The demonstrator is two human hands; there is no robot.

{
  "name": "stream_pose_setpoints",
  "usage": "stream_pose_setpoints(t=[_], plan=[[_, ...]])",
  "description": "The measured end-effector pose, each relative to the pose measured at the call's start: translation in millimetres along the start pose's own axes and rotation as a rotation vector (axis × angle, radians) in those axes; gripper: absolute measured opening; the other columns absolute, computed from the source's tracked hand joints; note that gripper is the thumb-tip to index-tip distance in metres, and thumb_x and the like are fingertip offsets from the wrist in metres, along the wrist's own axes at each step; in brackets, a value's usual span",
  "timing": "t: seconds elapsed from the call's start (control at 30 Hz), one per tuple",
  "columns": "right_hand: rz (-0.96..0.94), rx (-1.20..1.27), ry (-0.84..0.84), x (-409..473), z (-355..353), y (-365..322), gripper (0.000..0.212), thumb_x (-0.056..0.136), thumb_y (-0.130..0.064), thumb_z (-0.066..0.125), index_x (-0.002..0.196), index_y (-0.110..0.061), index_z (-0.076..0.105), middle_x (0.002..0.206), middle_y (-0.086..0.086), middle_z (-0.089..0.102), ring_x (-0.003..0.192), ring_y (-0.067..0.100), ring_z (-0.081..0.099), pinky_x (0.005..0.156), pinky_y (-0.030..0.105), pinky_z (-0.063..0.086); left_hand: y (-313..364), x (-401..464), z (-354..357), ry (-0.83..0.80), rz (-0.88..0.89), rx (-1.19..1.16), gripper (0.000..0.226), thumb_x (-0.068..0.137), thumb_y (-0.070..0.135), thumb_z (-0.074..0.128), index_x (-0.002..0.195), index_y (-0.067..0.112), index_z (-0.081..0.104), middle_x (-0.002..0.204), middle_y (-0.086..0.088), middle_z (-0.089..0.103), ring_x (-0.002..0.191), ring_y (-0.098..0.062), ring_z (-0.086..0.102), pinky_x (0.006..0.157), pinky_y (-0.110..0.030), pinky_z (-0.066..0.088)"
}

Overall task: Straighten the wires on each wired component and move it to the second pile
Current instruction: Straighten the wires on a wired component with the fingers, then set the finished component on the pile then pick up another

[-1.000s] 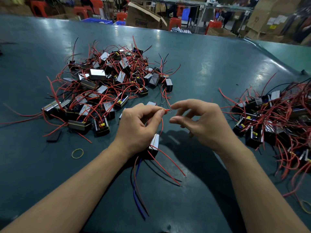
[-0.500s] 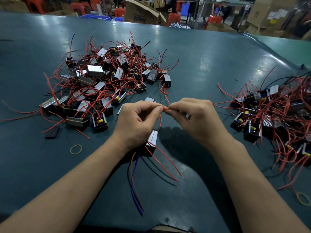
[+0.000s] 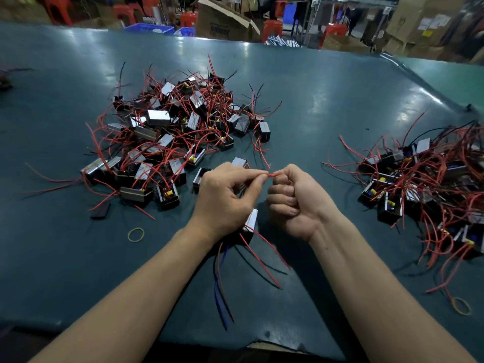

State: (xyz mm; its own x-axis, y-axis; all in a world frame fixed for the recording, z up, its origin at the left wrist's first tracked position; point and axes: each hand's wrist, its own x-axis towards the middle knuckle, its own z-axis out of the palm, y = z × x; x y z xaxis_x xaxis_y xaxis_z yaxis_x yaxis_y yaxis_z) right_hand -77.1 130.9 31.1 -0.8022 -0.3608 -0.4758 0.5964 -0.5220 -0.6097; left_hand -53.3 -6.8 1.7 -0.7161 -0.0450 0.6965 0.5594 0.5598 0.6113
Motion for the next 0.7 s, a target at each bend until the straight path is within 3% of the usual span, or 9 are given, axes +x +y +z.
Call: stream_pose_setpoints(t=[0.1, 0.2, 0.27, 0.33, 0.37, 0.43, 0.5, 0.6, 0.7], plan=[[-0.103, -0.113, 0.095, -1.1, -8.5, -5.0, 0.034, 0.094, -0.028, 0.051, 0.062, -0.017, 0.050, 0.048, -0.005, 0.038, 0.034, 0.007, 0.029, 0.028, 0.016, 0.022, 0.8, 6.1, -5.8, 0.132, -0.293, -0.254, 0.019, 0.092, 0.022, 0.058, 0.094, 0.015, 0.075, 0.080, 0.004, 0.073, 0.067, -0.010, 0.063, 0.062, -0.026, 0.048], [-0.174, -0.372, 0.240, -10.9, -12.0, -12.9, 0.045, 0.097, -0.045, 0.051, 0.073, -0.009, 0.065, 0.055, 0.001, 0.052, 0.038, 0.009, 0.041, 0.033, 0.015, 0.028, -9.1, 8.1, -13.7, 0.260, -0.431, -0.352, 0.024, 0.099, 0.022, 0.048, 0.091, 0.020, 0.071, 0.074, 0.003, 0.068, 0.056, -0.015, 0.050, 0.054, -0.028, 0.038], [-0.420, -0.552, 0.415, -18.7, -8.0, -20.8, 0.035, 0.099, -0.031, 0.053, 0.074, -0.007, 0.063, 0.056, 0.003, 0.052, 0.040, 0.012, 0.044, 0.035, 0.016, 0.032, -13.3, 7.3, -14.1, 0.318, -0.447, -0.358, 0.030, 0.099, 0.027, 0.044, 0.086, 0.022, 0.070, 0.065, 0.005, 0.063, 0.053, -0.020, 0.044, 0.051, -0.027, 0.035], [-0.621, -0.516, 0.433, -29.8, 6.7, -22.6, 0.026, 0.098, -0.017, 0.053, 0.076, -0.007, 0.062, 0.058, 0.005, 0.054, 0.046, 0.015, 0.050, 0.039, 0.019, 0.041, -15.6, 7.0, -12.1, 0.387, -0.452, -0.352, 0.034, 0.099, 0.032, 0.042, 0.082, 0.022, 0.070, 0.060, 0.007, 0.060, 0.051, -0.013, 0.045, 0.050, -0.023, 0.035], [-0.629, -0.433, 0.347, -36.2, 19.9, -18.6, 0.022, 0.096, -0.011, 0.054, 0.078, -0.005, 0.063, 0.060, 0.006, 0.058, 0.049, 0.016, 0.055, 0.042, 0.021, 0.046, -16.2, 7.9, -11.2, 0.426, -0.455, -0.356, 0.036, 0.099, 0.034, 0.041, 0.082, 0.022, 0.070, 0.059, 0.008, 0.059, 0.050, -0.008, 0.045, 0.049, -0.019, 0.035], [-0.468, -0.247, 0.100, -42.2, 49.1, 4.7, 0.017, 0.093, -0.002, 0.053, 0.082, -0.002, 0.066, 0.069, 0.010, 0.066, 0.059, 0.017, 0.063, 0.052, 0.023, 0.054, -18.1, 9.9, -11.2, 0.509, -0.472, -0.383, 0.041, 0.100, 0.034, 0.037, 0.080, 0.021, 0.070, 0.058, 0.008, 0.058, 0.051, -0.005, 0.046, 0.051, -0.016, 0.036], [-0.288, -0.220, -0.029, -40.7, 72.7, 39.4, 0.018, 0.089, 0.005, 0.049, 0.083, 0.001, 0.065, 0.074, 0.012, 0.064, 0.069, 0.018, 0.059, 0.058, 0.020, 0.050, -19.2, 11.7, -13.2, 0.581, -0.503, -0.443, 0.047, 0.101, 0.035, 0.033, 0.078, 0.020, 0.070, 0.059, 0.006, 0.059, 0.053, -0.008, 0.049, 0.053, -0.018, 0.037], [-0.260, -0.271, 0.060, -28.8, 82.4, 72.1, 0.031, 0.083, 0.010, 0.043, 0.075, -0.007, 0.067, 0.071, 0.009, 0.048, 0.066, 0.013, 0.040, 0.058, 0.023, 0.030, -20.9, 11.9, -15.6, 0.638, -0.538, -0.467, 0.056, 0.101, 0.040, 0.027, 0.078, 0.015, 0.070, 0.059, 0.002, 0.057, 0.055, -0.011, 0.048, 0.052, -0.020, 0.035], [-0.232, -0.253, 0.210, -21.8, 72.1, 65.9, 0.023, 0.087, 0.002, 0.048, 0.077, -0.013, 0.062, 0.064, 0.000, 0.041, 0.055, 0.008, 0.033, 0.057, 0.024, 0.030, -19.5, 11.2, -14.9, 0.653, -0.517, -0.467, 0.059, 0.101, 0.041, 0.023, 0.077, 0.015, 0.070, 0.058, 0.004, 0.056, 0.055, -0.012, 0.046, 0.052, -0.021, 0.033]])
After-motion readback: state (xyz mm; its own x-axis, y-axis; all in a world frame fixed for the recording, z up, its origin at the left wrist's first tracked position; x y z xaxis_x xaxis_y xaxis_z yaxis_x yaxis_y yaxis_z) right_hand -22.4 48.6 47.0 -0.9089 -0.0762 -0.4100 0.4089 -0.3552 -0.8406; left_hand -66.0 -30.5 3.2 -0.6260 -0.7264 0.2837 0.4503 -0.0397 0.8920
